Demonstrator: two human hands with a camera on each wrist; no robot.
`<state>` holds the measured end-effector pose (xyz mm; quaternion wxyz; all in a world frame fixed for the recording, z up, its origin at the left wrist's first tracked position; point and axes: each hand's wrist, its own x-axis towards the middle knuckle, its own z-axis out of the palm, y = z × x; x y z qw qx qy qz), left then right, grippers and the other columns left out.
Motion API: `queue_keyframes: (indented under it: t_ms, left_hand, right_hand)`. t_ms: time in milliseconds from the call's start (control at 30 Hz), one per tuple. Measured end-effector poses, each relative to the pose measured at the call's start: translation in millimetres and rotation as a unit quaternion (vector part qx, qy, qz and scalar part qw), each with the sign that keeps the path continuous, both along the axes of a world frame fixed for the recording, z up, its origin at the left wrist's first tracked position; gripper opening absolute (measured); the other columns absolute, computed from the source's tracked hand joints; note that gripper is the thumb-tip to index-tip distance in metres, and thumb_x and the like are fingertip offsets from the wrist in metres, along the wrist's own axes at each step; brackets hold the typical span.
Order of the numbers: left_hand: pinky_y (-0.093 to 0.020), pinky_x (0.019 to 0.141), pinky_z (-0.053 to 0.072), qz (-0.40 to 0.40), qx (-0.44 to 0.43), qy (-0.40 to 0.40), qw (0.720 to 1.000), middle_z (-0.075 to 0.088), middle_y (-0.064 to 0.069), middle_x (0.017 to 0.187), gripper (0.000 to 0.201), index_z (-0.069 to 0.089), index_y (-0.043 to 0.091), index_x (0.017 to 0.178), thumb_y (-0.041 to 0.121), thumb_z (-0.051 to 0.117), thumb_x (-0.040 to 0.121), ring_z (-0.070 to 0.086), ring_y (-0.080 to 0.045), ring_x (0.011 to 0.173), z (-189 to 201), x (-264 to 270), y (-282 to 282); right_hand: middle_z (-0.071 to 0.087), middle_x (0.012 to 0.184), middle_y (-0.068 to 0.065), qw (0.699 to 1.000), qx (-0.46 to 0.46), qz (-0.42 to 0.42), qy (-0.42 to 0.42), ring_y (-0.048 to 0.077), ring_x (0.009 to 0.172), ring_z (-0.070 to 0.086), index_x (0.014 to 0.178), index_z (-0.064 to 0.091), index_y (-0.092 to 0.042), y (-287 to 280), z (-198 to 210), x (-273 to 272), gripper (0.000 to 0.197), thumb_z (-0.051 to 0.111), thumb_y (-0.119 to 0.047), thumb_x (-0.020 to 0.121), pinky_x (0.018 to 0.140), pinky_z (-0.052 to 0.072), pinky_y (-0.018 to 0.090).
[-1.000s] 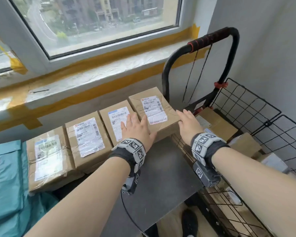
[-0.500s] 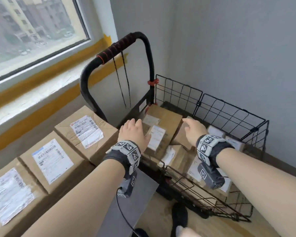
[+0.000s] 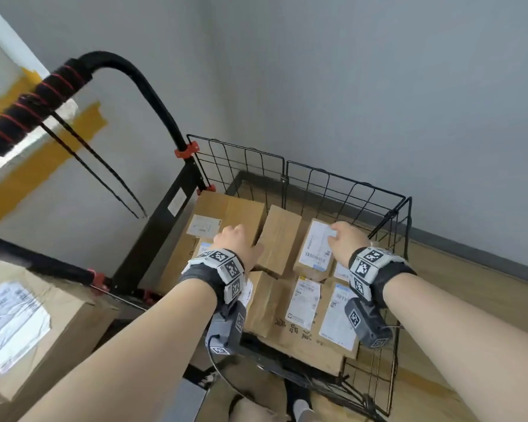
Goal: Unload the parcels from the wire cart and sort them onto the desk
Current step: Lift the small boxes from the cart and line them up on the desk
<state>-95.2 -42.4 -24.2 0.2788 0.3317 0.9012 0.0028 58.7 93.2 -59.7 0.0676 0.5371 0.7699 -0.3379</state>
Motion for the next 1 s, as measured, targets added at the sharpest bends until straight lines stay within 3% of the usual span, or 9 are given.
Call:
queue_keyframes:
  t_ms: [100, 233, 333, 500, 633, 700, 833, 933, 1000]
  left_hand:
    - [-0.036, 0.085, 0.045, -0.006, -0.024, -0.023, 0.999, 0.049, -0.012, 0.128, 0.052, 0.044, 0.011, 0.130, 0.045, 0.048, 0.091, 0.051, -0.030, 0.114, -18.2, -1.3, 22.9]
    - [-0.036, 0.089, 0.044, -0.032, -0.058, -0.060, 0.996, 0.046, -0.012, 0.135, 0.054, 0.040, 0.010, 0.136, 0.042, 0.047, 0.092, 0.049, -0.030, 0.120, -52.4, -13.7, 51.6]
    - [-0.033, 0.086, 0.044, -0.046, -0.077, -0.089, 0.992, 0.048, -0.012, 0.135, 0.054, 0.040, 0.009, 0.136, 0.041, 0.046, 0.094, 0.051, -0.029, 0.118, -83.9, -25.5, 71.7]
    - [-0.028, 0.076, 0.043, -0.009, -0.113, -0.132, 0.985, 0.054, -0.014, 0.129, 0.047, 0.041, 0.005, 0.135, 0.035, 0.040, 0.098, 0.057, -0.027, 0.111, -137.8, -38.0, 87.0]
    - [-0.032, 0.089, 0.050, 0.002, -0.150, -0.152, 0.977, 0.057, -0.016, 0.124, 0.038, 0.047, 0.000, 0.131, 0.020, 0.039, 0.099, 0.059, -0.028, 0.110, -180.2, -50.1, 95.5]
    - [-0.031, 0.091, 0.047, 0.010, -0.158, -0.160, 0.974, 0.056, -0.016, 0.127, 0.038, 0.047, 0.000, 0.131, 0.019, 0.039, 0.099, 0.057, -0.028, 0.114, -197.6, -56.0, 99.7]
    - [-0.033, 0.093, 0.045, 0.046, -0.147, -0.175, 0.973, 0.054, -0.017, 0.131, 0.042, 0.042, 0.006, 0.137, 0.020, 0.043, 0.097, 0.054, -0.030, 0.118, -215.6, -59.8, 100.2]
    - [-0.043, 0.096, 0.048, 0.093, -0.120, -0.217, 0.964, 0.052, -0.018, 0.130, 0.047, 0.037, 0.010, 0.139, 0.020, 0.047, 0.094, 0.054, -0.034, 0.115, -218.8, -60.8, 97.1]
    - [-0.043, 0.089, 0.052, 0.124, -0.095, -0.248, 0.956, 0.053, -0.019, 0.128, 0.048, 0.037, 0.009, 0.139, 0.017, 0.048, 0.093, 0.054, -0.035, 0.114, -212.9, -62.8, 95.6]
  right_hand:
    - [0.052, 0.135, 0.013, 0.998, -0.060, -0.026, 0.016, 0.029, 0.117, 0.054, 0.139, 0.041, -0.015, -1.1, -21.1, -8.5, 0.042, 0.044, -0.021, 0.097, 0.090, 0.044, 0.028]
    - [0.052, 0.135, 0.012, 0.992, -0.113, -0.058, 0.015, 0.028, 0.117, 0.054, 0.139, 0.041, -0.016, -0.6, -49.9, -16.7, 0.044, 0.049, -0.023, 0.096, 0.091, 0.046, 0.030]
    - [0.051, 0.135, 0.010, 0.987, -0.145, -0.074, 0.014, 0.026, 0.118, 0.053, 0.138, 0.041, -0.014, 2.5, -72.0, -25.0, 0.046, 0.050, -0.025, 0.094, 0.085, 0.043, 0.024]
    - [0.054, 0.133, 0.007, 0.980, -0.183, -0.054, 0.052, 0.022, 0.119, 0.053, 0.138, 0.040, -0.012, -3.1, -111.7, -66.4, 0.048, 0.051, -0.024, 0.093, 0.097, 0.043, 0.027]
    - [0.046, 0.138, 0.013, 0.975, -0.222, -0.026, -0.012, 0.029, 0.123, 0.049, 0.140, 0.032, -0.007, -3.7, -143.9, -98.8, 0.056, 0.048, -0.035, 0.095, 0.101, 0.042, 0.035]
    - [0.038, 0.140, 0.017, 0.974, -0.218, -0.016, -0.053, 0.030, 0.126, 0.044, 0.140, 0.029, -0.005, -1.5, -157.6, -112.0, 0.054, 0.048, -0.029, 0.096, 0.102, 0.039, 0.036]
    - [0.024, 0.143, 0.017, 0.976, -0.191, -0.084, -0.064, 0.034, 0.126, 0.040, 0.138, 0.024, -0.011, 2.8, -171.8, -126.0, 0.059, 0.057, -0.012, 0.089, 0.102, 0.038, 0.039]
    - [0.038, 0.139, 0.017, 0.971, -0.218, -0.095, -0.032, 0.032, 0.123, 0.047, 0.142, 0.017, -0.012, 5.9, -174.3, -125.5, 0.065, 0.056, -0.015, 0.090, 0.097, 0.042, 0.036]
    - [0.039, 0.137, 0.016, 0.971, -0.212, -0.106, -0.009, 0.031, 0.121, 0.048, 0.145, 0.014, -0.012, 7.0, -170.2, -123.0, 0.069, 0.056, -0.018, 0.091, 0.096, 0.042, 0.035]
